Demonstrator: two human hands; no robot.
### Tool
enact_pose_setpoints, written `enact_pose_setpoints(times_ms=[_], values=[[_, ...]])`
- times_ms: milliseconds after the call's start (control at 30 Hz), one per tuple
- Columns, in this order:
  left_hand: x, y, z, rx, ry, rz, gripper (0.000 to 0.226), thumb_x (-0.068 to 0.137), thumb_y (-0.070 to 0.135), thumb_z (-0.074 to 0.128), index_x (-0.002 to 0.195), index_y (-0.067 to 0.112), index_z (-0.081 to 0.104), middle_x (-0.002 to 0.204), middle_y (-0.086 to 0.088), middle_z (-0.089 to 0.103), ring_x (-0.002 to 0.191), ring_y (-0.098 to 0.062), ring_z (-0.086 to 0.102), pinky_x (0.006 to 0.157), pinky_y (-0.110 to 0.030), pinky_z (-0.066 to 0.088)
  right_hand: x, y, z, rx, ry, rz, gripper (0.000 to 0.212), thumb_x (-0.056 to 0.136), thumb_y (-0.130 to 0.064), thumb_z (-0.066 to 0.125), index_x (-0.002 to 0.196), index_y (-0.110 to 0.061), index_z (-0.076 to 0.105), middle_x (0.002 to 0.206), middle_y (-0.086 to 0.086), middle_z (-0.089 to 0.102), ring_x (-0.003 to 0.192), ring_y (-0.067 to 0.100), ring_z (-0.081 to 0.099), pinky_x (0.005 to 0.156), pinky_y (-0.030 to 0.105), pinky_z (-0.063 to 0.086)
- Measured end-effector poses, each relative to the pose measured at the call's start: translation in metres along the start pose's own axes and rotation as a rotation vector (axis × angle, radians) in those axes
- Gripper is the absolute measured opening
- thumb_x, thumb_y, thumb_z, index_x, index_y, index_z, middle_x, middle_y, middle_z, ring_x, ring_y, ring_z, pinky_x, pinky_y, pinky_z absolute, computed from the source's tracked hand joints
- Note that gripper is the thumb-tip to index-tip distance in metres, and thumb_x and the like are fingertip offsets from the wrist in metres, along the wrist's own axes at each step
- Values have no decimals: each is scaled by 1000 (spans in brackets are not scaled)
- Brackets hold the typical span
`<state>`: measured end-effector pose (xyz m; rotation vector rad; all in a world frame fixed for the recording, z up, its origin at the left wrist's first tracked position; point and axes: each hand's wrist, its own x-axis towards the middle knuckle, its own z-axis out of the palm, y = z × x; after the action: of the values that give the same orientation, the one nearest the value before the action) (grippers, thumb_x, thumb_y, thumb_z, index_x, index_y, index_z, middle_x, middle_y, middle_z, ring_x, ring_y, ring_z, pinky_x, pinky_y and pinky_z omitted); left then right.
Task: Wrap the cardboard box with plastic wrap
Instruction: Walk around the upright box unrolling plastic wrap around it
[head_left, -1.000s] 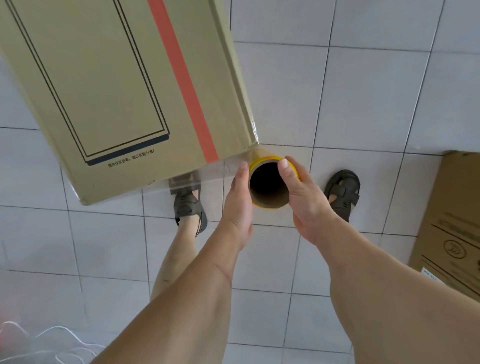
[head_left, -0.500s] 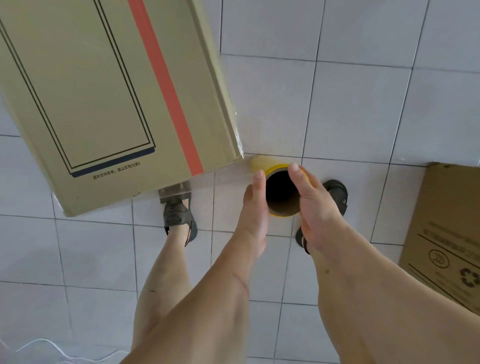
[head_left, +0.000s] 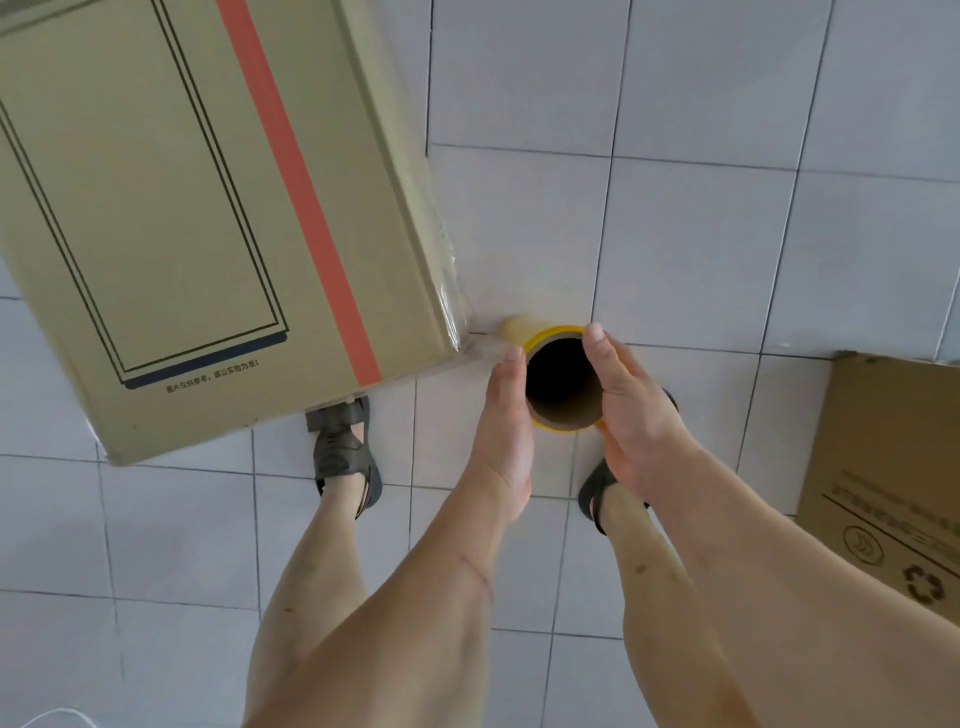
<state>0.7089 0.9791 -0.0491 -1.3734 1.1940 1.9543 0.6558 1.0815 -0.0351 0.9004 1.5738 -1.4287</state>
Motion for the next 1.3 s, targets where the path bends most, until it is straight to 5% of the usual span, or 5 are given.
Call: enact_pose_setpoints(times_ms=[233, 733, 900, 1167, 1300], values=[[0, 1, 21, -133, -105, -45, 59, 97, 70, 36, 134, 31, 58, 126, 10, 73, 125, -6, 63, 111, -32, 45, 3, -30, -7, -159, 60, -164, 18, 93, -49, 61, 109, -42, 65, 111, -11, 67, 105, 6, 61, 89, 25, 49], [3, 18, 44, -173, 29, 57, 35, 107, 51, 41, 116, 28, 66, 112, 11, 77, 111, -1, 67, 95, -22, 48, 18, -46, -23, -141, -51, -89, 41, 99, -53, 49, 137, -40, 48, 131, -6, 55, 120, 13, 49, 96, 27, 33], [8, 22, 46, -187, 69, 61, 35, 107, 49, 47, 119, 23, 67, 116, 8, 76, 114, -2, 66, 105, -27, 45, 22, -50, -29, -184, -75, -19, 91, 61, -79, 58, 143, -40, 46, 143, -9, 53, 135, 14, 45, 117, 44, 30], [20, 24, 48, -285, 27, -4, 43, 101, 54, 51, 129, 24, 63, 125, 4, 73, 120, -7, 64, 117, -39, 42, 22, -78, -15, -212, 20, -12, 43, 90, -53, 59, 126, -29, 62, 122, -1, 67, 119, 19, 59, 111, 45, 40], [19, 32, 53, -462, -43, -70, 55, 98, 61, 45, 134, 23, 61, 117, 8, 78, 113, -3, 70, 95, -26, 53, 26, -104, -4, -398, 83, -50, 36, 93, -40, 65, 127, -28, 63, 121, -4, 64, 113, 15, 59, 102, 34, 45]])
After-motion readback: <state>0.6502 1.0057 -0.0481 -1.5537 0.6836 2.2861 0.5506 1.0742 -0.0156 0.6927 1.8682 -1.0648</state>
